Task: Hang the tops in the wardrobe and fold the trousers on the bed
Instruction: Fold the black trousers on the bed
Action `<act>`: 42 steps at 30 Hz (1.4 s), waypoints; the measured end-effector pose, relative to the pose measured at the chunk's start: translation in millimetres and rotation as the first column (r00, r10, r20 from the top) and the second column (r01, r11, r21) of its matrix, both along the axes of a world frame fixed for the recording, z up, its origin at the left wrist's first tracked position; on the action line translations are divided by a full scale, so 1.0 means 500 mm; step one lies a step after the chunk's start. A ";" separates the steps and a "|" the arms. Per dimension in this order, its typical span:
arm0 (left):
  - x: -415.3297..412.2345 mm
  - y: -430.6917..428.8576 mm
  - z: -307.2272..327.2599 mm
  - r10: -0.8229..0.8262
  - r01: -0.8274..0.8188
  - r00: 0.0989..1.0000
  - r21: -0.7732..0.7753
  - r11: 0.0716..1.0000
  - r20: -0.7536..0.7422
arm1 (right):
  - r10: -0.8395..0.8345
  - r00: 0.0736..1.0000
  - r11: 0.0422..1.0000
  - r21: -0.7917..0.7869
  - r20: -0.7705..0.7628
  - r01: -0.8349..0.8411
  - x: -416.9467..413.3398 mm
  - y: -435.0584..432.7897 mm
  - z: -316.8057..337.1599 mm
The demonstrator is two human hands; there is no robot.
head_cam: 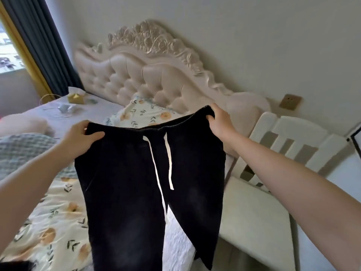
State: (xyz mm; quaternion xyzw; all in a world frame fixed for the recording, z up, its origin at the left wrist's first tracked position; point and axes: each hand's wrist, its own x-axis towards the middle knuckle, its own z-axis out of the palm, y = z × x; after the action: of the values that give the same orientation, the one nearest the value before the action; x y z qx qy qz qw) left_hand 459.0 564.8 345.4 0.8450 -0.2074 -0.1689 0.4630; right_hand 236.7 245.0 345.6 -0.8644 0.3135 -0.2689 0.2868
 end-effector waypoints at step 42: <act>0.734 -0.856 -0.660 0.296 -0.358 0.921 0.252 0.899 0.252 | -0.079 0.920 0.987 -0.162 -0.383 0.017 0.692 -0.744 -0.617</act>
State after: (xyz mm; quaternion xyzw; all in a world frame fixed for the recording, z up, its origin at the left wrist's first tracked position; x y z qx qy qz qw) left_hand 825.8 137.0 15.7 0.9400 -0.0814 -0.0279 0.3300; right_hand 582.5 -126.9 37.0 -0.9122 0.3633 -0.1231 0.1441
